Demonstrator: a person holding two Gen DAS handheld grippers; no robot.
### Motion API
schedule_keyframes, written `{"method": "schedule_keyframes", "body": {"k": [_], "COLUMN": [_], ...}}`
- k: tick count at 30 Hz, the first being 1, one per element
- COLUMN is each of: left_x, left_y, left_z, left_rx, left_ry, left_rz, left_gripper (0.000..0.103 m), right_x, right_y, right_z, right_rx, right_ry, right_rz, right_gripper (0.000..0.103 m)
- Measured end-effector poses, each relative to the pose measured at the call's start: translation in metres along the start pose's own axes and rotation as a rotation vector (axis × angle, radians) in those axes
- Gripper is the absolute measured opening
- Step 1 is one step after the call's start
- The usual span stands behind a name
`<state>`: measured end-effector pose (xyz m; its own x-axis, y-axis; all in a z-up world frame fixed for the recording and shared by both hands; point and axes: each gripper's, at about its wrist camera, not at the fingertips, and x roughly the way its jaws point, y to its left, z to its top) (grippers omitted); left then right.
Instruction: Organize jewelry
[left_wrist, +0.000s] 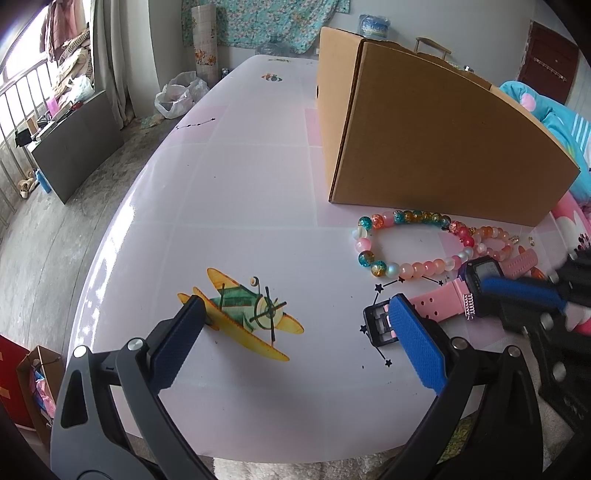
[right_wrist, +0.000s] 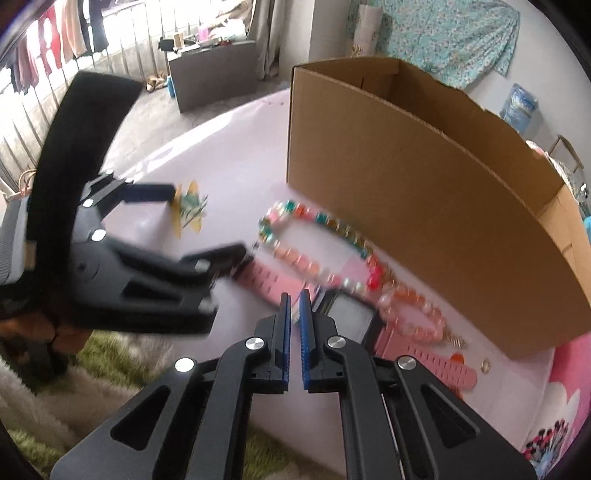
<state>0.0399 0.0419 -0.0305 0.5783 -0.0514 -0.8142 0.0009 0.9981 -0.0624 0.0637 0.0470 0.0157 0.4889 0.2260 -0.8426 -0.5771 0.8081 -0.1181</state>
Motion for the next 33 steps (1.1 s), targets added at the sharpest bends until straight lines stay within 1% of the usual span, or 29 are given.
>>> {"method": "schedule_keyframes", "body": {"k": [2, 5, 6, 8, 10, 12, 13, 16, 18, 19, 20, 22, 23, 24, 26, 27, 30, 33], "left_x": [0.000, -0.001, -0.001, -0.001, 0.000, 0.000, 0.000, 0.000, 0.000, 0.000, 0.000, 0.001, 0.001, 0.001, 0.000, 0.000, -0.001, -0.003], "left_y": [0.000, 0.000, 0.001, 0.000, -0.001, -0.001, -0.001, 0.000, 0.001, 0.002, 0.003, 0.003, 0.004, 0.005, 0.006, 0.007, 0.009, 0.008], "left_z": [0.001, 0.002, 0.002, 0.001, 0.001, 0.001, 0.001, 0.001, 0.001, 0.000, 0.001, 0.001, 0.001, 0.002, 0.002, 0.002, 0.002, 0.002], "left_rx": [-0.002, 0.000, 0.000, 0.003, 0.003, 0.006, 0.006, 0.007, 0.005, 0.004, 0.002, 0.000, -0.001, -0.001, 0.002, 0.002, -0.001, 0.002], "left_ry": [0.001, 0.001, 0.001, -0.001, -0.002, -0.004, -0.004, -0.003, -0.008, -0.011, -0.014, -0.017, -0.019, -0.020, -0.021, -0.022, -0.026, -0.034], "left_rz": [-0.004, -0.003, -0.004, -0.003, -0.002, -0.001, -0.001, -0.003, -0.006, -0.007, -0.008, -0.005, -0.001, 0.003, 0.012, 0.015, 0.019, 0.018], "left_gripper": [0.096, 0.096, 0.096, 0.096, 0.096, 0.096, 0.096, 0.096, 0.096, 0.096, 0.096, 0.096, 0.096, 0.096, 0.096, 0.096, 0.096, 0.096], "right_x": [0.006, 0.014, 0.012, 0.008, 0.006, 0.006, 0.006, 0.001, -0.002, -0.010, -0.012, -0.016, -0.018, -0.019, -0.018, -0.016, -0.012, -0.007], "right_y": [-0.002, -0.002, -0.002, -0.005, -0.006, -0.004, -0.004, -0.004, -0.007, -0.005, -0.009, -0.017, -0.022, -0.024, -0.031, -0.035, -0.033, -0.030], "right_z": [0.004, 0.003, 0.002, 0.000, -0.009, -0.019, -0.022, -0.022, -0.020, -0.028, -0.027, -0.026, -0.026, -0.028, -0.033, -0.033, -0.038, -0.042], "right_rx": [-0.023, -0.026, -0.028, -0.026, -0.003, 0.002, -0.002, -0.004, 0.007, 0.011, 0.015, 0.014, 0.002, -0.020, -0.069, -0.095, -0.182, -0.240], "right_ry": [-0.005, 0.038, 0.041, 0.065, 0.116, 0.157, 0.163, 0.149, 0.112, 0.089, 0.069, 0.038, 0.026, 0.016, 0.007, 0.006, 0.023, 0.034], "right_rz": [0.005, 0.059, 0.068, 0.118, 0.190, 0.228, 0.229, 0.211, 0.184, 0.166, 0.141, 0.084, 0.049, 0.014, -0.035, -0.046, -0.059, -0.049], "right_gripper": [0.005, 0.005, 0.005, 0.005, 0.005, 0.005, 0.005, 0.006, 0.006, 0.007, 0.009, 0.022, 0.033, 0.036, 0.037, 0.038, 0.039, 0.041]}}
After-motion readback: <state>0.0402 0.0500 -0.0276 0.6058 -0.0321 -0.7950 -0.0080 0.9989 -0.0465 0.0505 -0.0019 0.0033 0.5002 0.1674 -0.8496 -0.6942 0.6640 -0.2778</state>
